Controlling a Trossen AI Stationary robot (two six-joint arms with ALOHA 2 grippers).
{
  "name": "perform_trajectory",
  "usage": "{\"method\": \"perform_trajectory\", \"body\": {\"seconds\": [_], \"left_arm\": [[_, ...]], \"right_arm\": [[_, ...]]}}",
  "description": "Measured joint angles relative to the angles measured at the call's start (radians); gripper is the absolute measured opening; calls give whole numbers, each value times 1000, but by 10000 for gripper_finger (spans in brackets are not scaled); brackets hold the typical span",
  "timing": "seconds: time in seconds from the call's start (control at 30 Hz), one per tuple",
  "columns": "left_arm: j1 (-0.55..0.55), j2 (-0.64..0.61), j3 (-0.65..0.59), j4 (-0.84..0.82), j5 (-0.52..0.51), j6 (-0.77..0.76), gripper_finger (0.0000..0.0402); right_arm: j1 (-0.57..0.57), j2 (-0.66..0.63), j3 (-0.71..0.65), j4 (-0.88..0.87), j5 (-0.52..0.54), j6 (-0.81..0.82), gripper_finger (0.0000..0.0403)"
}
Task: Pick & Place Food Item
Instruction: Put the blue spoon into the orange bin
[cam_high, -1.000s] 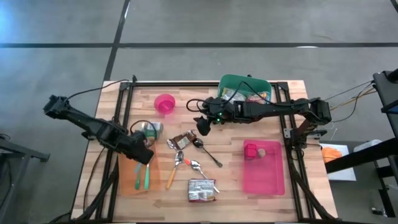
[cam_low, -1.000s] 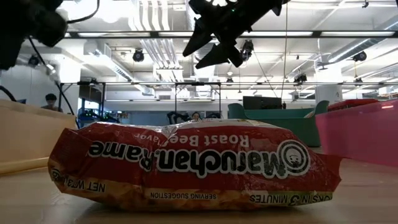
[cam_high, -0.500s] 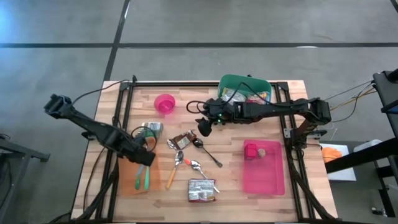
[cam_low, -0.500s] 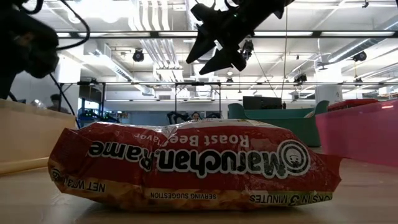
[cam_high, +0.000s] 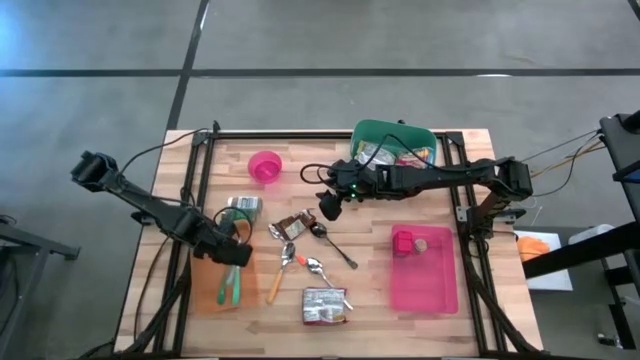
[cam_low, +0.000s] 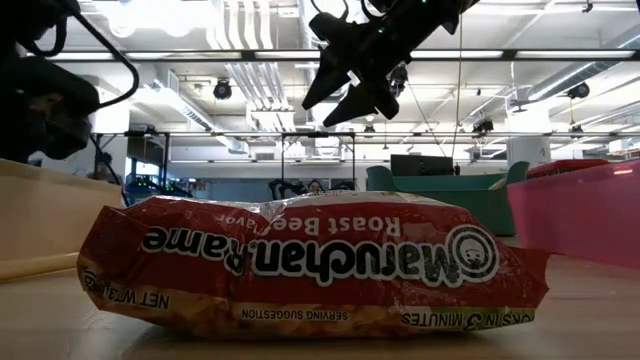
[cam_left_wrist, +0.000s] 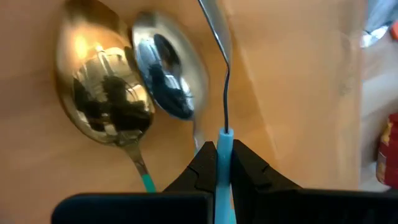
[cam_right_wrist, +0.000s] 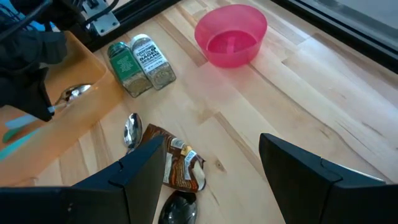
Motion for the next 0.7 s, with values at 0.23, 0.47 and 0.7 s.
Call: {"method": "perform_trajectory", "body": {"seconds": [0.23,0.47,0.7], "left_arm": [[0,0,-7,-4,-6,-11,14],[0,1,-7,-19,0,-55,14],[0,1,5,-22,2,-73,14]], "right_arm": [[0,0,0,0,0,-7,252],[0,0,-1,1,1,-7,252],[0,0,-1,1,1,-7,252]]}}
